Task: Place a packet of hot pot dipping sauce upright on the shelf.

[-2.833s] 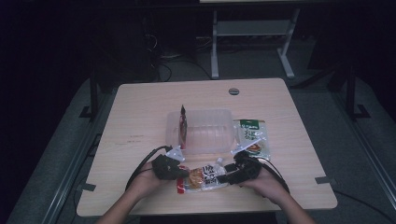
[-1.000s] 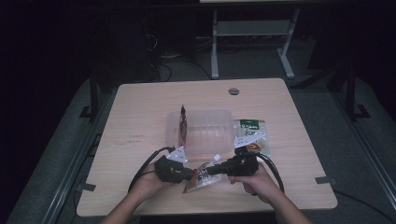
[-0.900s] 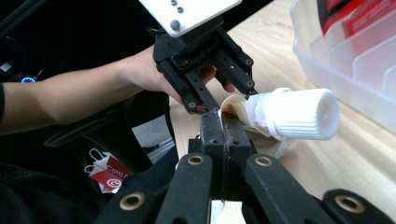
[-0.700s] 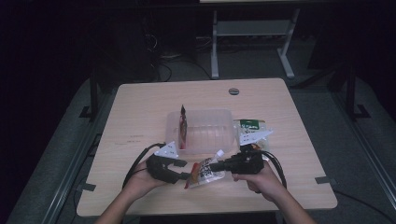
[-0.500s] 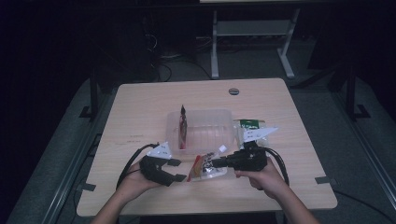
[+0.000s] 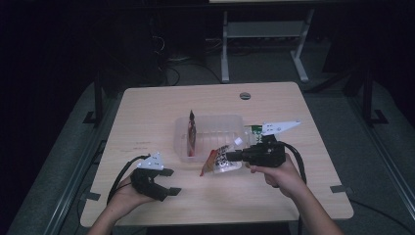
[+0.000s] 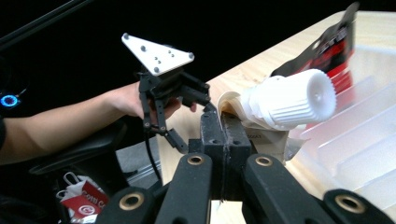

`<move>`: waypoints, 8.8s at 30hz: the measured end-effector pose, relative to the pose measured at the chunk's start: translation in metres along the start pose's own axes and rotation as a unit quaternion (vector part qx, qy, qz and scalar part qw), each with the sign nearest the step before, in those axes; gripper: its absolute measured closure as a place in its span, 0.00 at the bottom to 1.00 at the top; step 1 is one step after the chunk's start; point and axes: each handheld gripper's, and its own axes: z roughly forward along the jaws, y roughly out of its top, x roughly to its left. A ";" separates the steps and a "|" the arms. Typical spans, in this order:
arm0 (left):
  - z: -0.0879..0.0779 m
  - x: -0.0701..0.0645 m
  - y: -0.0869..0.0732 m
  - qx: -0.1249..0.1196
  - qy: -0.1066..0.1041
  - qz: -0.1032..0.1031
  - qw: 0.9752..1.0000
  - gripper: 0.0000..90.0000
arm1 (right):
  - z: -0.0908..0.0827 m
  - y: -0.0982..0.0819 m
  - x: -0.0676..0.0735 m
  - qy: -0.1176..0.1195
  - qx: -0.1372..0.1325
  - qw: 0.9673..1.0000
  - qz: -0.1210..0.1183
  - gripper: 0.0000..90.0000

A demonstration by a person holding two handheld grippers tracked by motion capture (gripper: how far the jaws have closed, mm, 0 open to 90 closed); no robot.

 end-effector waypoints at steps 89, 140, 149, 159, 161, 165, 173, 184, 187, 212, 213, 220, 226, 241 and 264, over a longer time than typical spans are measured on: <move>0.005 0.013 -0.008 0.012 0.005 -0.025 1.000 0.25 | 0.076 0.055 -0.085 -0.102 0.088 0.991 -0.015 0.92; 0.006 0.013 -0.010 0.018 0.004 -0.027 0.999 0.21 | -0.027 -0.014 -0.018 -0.191 0.100 0.975 -0.055 0.38; 0.006 0.013 -0.010 0.018 0.006 -0.028 0.999 0.21 | -0.053 -0.041 -0.023 -0.222 0.116 0.968 -0.037 0.44; 0.008 0.012 -0.010 0.024 0.002 -0.023 0.999 0.21 | -0.066 -0.060 -0.051 -0.286 0.133 0.949 -0.007 0.45; 0.008 0.012 -0.010 0.026 0.003 -0.022 0.999 0.21 | -0.063 -0.061 -0.056 -0.290 0.134 0.947 0.001 0.45; 0.008 0.012 -0.009 0.029 0.002 -0.019 0.999 0.21 | -0.053 -0.060 -0.064 -0.298 0.134 0.945 0.013 0.45; 0.009 0.011 -0.009 0.026 0.000 -0.023 0.999 0.21 | -0.025 -0.052 -0.077 -0.321 0.140 0.936 0.031 0.45; 0.009 0.010 -0.010 0.027 -0.001 -0.025 0.999 0.21 | 0.009 -0.055 -0.102 -0.364 0.168 0.915 0.048 0.45; 0.009 0.011 -0.010 0.031 -0.001 -0.021 0.999 0.21 | 0.010 -0.058 -0.103 -0.364 0.171 0.914 0.053 0.44; 0.011 0.011 -0.010 0.034 -0.006 -0.021 0.999 0.21 | -0.027 -0.069 -0.108 -0.335 0.220 0.916 0.032 1.00; 0.011 0.011 -0.009 0.034 -0.006 -0.021 0.999 0.21 | -0.027 -0.069 -0.106 -0.332 0.227 0.915 0.030 1.00; 0.011 0.011 -0.009 0.033 -0.008 -0.021 0.999 0.21 | -0.025 -0.075 -0.092 -0.300 0.251 0.920 0.024 1.00; 0.012 0.011 -0.009 0.031 -0.012 -0.024 0.999 0.21 | -0.019 -0.079 -0.081 -0.280 0.266 0.922 0.017 1.00; 0.014 0.011 -0.009 0.037 -0.017 -0.020 0.999 0.21 | 0.020 -0.080 -0.054 -0.220 0.285 0.932 -0.031 1.00; 0.014 0.012 -0.008 0.043 -0.018 -0.018 0.999 0.22 | -0.076 -0.076 -0.141 -0.379 0.177 0.907 0.044 0.99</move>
